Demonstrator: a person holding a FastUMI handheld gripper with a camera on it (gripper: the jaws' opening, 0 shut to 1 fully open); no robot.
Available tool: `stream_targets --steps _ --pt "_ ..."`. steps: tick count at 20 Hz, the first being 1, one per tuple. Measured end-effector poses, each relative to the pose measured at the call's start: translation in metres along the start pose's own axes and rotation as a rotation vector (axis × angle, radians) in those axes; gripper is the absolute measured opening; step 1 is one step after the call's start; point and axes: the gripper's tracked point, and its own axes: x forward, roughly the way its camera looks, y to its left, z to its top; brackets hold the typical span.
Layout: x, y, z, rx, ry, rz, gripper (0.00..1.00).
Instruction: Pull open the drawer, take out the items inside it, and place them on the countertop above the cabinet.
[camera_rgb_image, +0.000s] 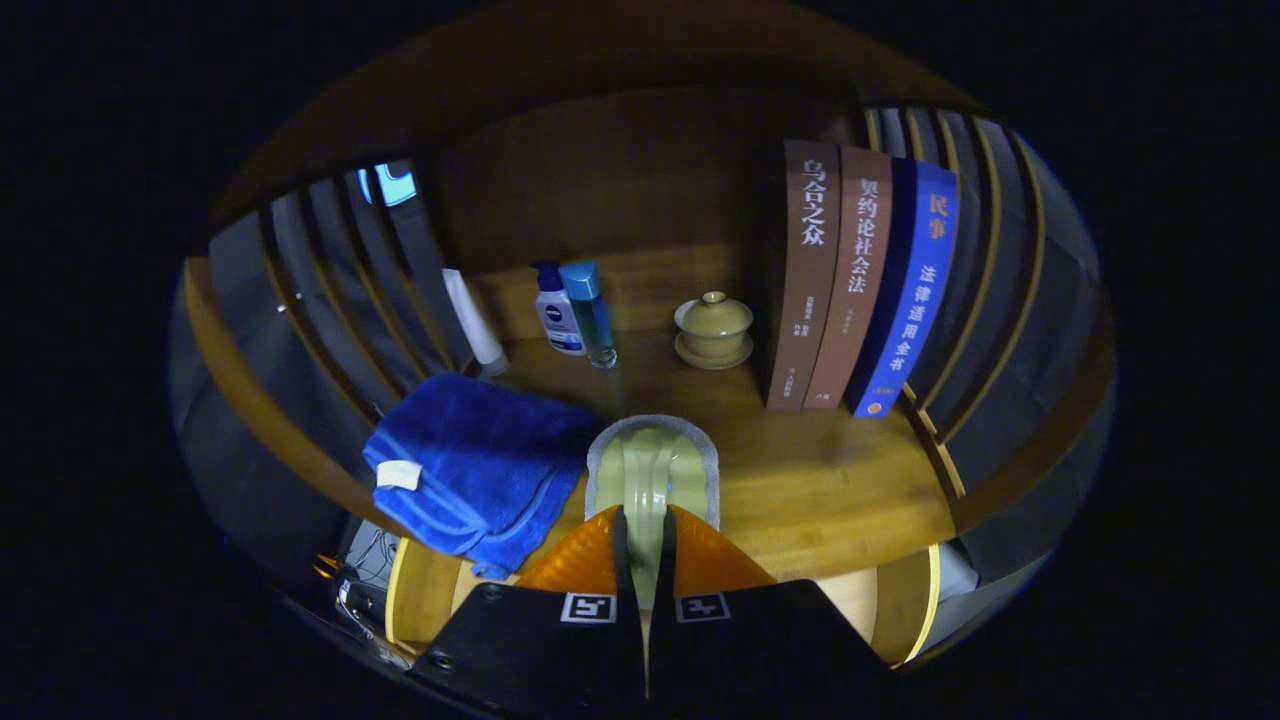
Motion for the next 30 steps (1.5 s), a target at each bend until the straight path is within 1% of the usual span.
stream_targets --steps 3,6,7,9,11,13,14,17,18,21,23,26,30 --pt "0.026 -0.003 0.009 0.003 0.036 -0.012 0.07" --pt "0.046 -0.009 0.002 0.014 0.08 -0.019 0.07" --pt "0.048 -0.009 0.0 0.026 0.086 -0.011 0.1" --pt "0.048 -0.01 0.001 0.045 0.081 -0.006 0.18" --pt "0.048 -0.01 0.003 0.049 0.074 0.0 0.22" --pt "0.051 -0.009 0.002 0.054 0.07 0.008 0.28" --pt "0.053 -0.007 0.002 0.055 0.065 0.017 0.29" --pt "0.046 -0.005 0.003 0.057 0.059 0.015 0.94" --pt "0.042 -0.007 0.003 0.061 0.053 0.01 0.93" --pt "0.022 -0.007 -0.002 0.057 0.022 0.002 0.99" --pt "0.003 -0.002 -0.011 0.057 -0.007 0.013 0.99" --pt "-0.043 0.008 -0.025 0.052 -0.093 0.036 0.99" --pt "-0.11 0.014 -0.045 0.055 -0.255 0.051 0.99"
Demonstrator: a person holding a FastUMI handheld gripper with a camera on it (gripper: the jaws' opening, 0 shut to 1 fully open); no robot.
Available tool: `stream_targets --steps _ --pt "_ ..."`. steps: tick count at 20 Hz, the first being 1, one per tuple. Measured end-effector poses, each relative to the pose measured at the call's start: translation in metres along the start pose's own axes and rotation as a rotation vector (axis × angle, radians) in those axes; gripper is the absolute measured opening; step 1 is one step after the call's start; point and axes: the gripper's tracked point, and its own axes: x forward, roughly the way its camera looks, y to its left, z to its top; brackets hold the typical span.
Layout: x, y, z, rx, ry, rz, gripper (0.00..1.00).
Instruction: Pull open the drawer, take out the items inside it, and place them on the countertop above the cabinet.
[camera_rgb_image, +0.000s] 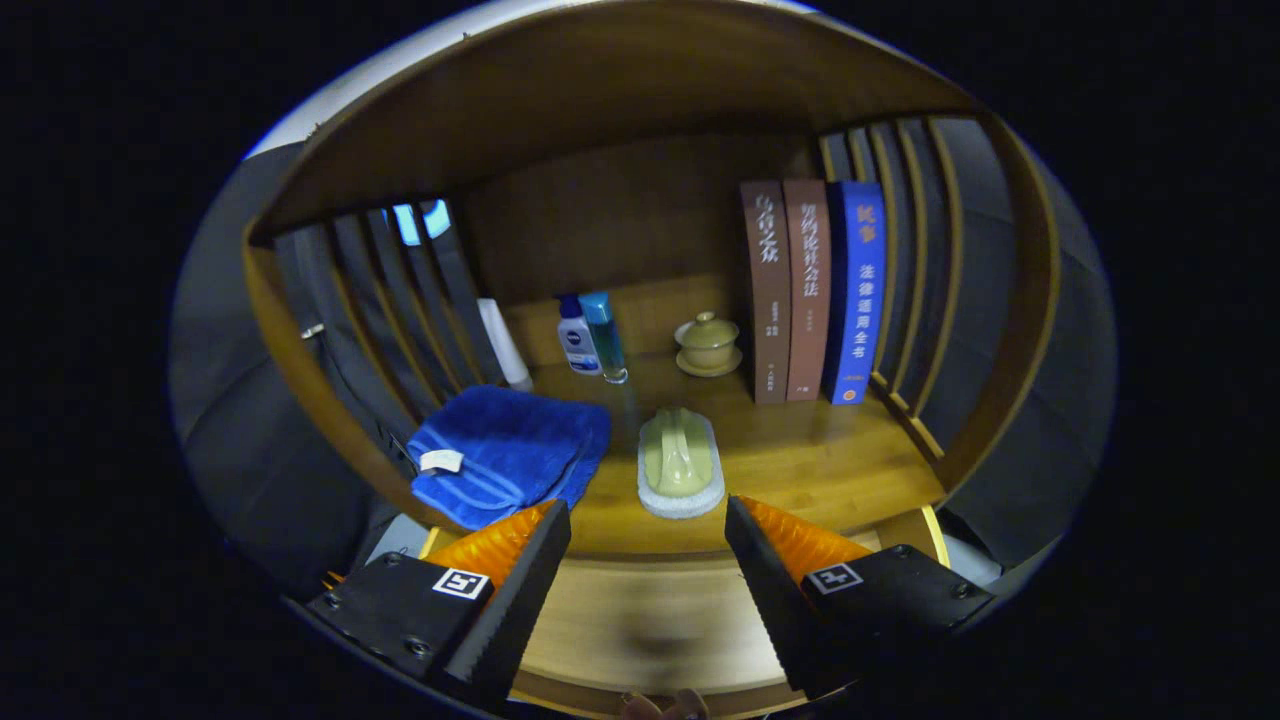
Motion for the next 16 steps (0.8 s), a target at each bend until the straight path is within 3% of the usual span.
stream_targets --steps 5,9,16 --pt "-0.083 0.009 -0.022 0.021 -0.175 0.019 0.99" --pt "-0.12 0.007 -0.06 0.015 -0.262 0.018 0.99" --pt "-0.137 -0.012 -0.144 -0.002 -0.3 -0.026 0.99"
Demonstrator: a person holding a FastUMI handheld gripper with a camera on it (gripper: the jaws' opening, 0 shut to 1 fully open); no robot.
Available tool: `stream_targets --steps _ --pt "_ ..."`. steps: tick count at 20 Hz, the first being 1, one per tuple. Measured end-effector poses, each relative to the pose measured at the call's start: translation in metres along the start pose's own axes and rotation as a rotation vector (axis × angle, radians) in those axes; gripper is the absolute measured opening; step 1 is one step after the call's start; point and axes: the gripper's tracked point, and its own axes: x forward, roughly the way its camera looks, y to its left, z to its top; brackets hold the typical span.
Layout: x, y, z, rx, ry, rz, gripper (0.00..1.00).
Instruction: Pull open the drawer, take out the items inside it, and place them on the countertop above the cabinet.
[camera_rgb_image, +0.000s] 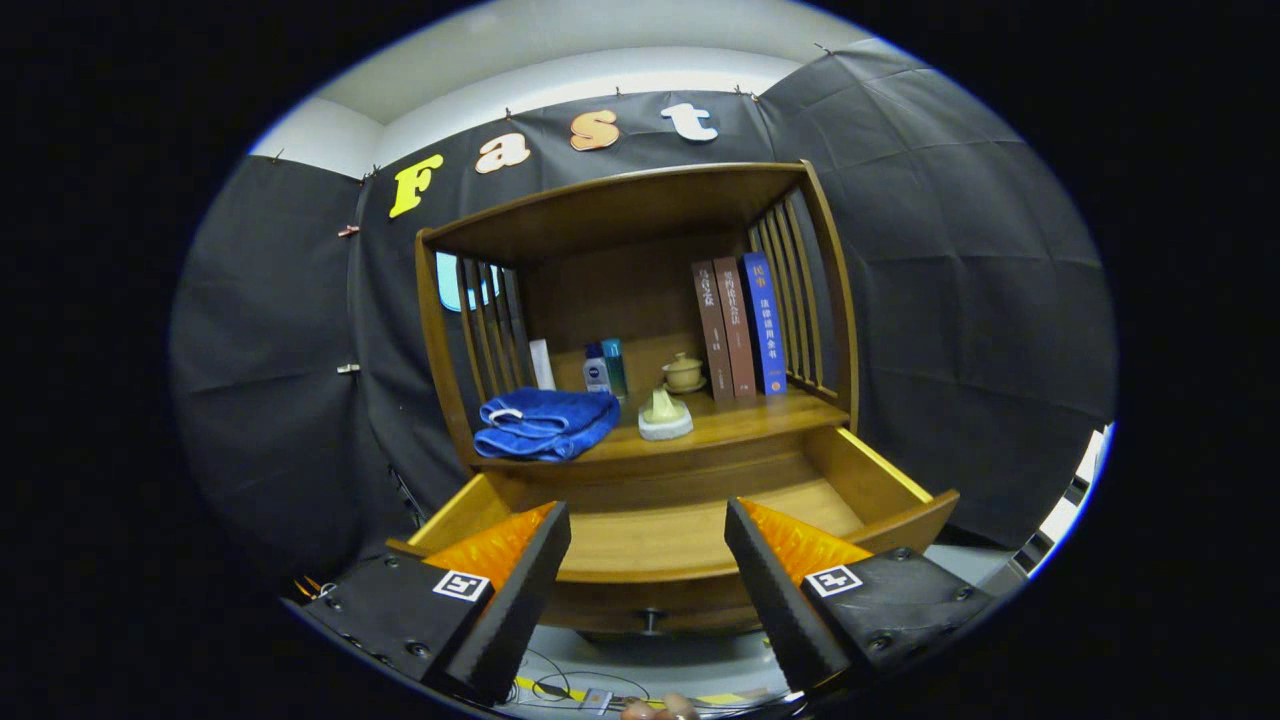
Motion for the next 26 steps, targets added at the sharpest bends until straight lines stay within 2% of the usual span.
stream_targets --steps 6,12,17,26 --pt "0.018 -0.002 -0.063 -0.03 0.093 -0.005 0.99" --pt "0.035 -0.01 -0.086 -0.034 0.14 -0.039 0.99" --pt "0.04 -0.013 -0.084 -0.025 0.135 -0.072 0.97" --pt "0.116 -0.008 -0.061 0.003 0.122 -0.071 0.98"
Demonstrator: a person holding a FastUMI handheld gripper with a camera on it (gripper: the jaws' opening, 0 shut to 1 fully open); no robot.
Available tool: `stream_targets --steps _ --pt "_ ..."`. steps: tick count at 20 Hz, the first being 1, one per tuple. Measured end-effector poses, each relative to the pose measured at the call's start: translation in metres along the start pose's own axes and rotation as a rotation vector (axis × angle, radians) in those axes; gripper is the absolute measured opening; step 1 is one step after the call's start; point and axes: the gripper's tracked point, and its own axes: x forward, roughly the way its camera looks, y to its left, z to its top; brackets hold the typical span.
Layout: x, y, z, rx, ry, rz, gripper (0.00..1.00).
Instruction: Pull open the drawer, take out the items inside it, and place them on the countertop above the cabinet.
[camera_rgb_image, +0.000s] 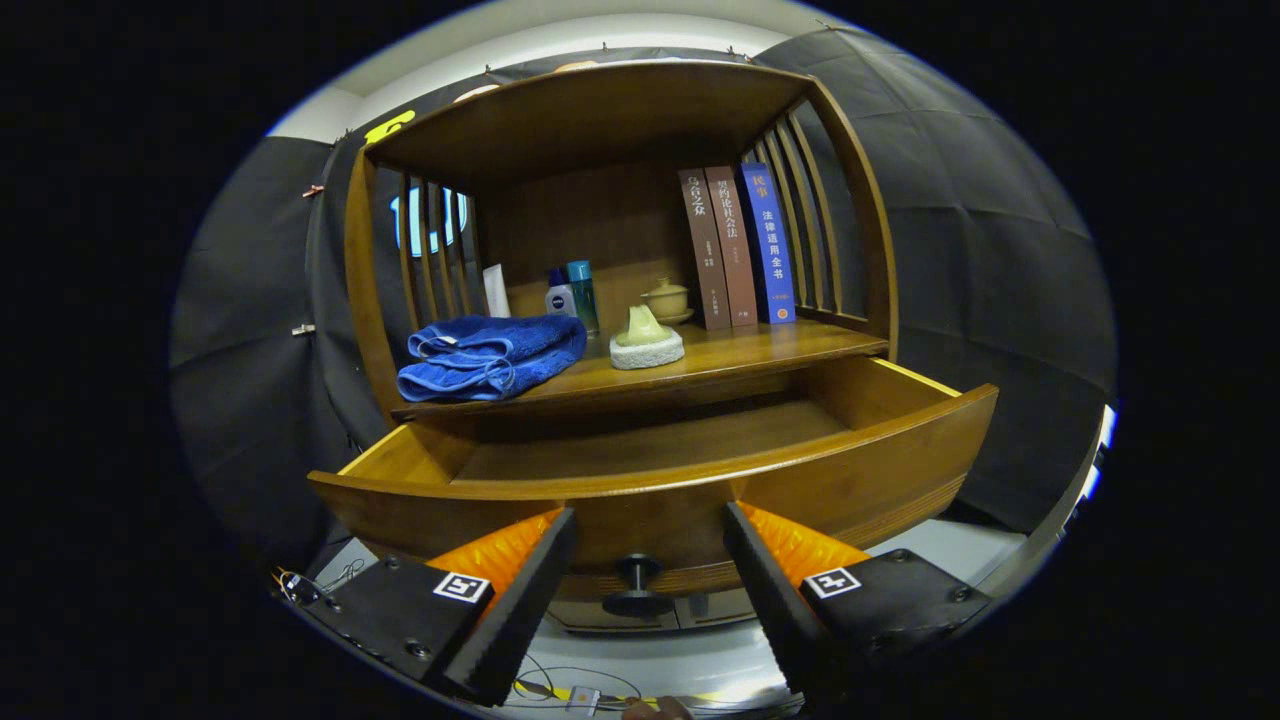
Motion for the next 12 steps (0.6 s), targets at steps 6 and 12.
stream_targets --steps 6,12 --pt "0.058 0.001 0.014 0.001 -0.003 0.001 0.99" --pt "0.097 0.002 0.024 -0.003 -0.012 -0.001 0.99"
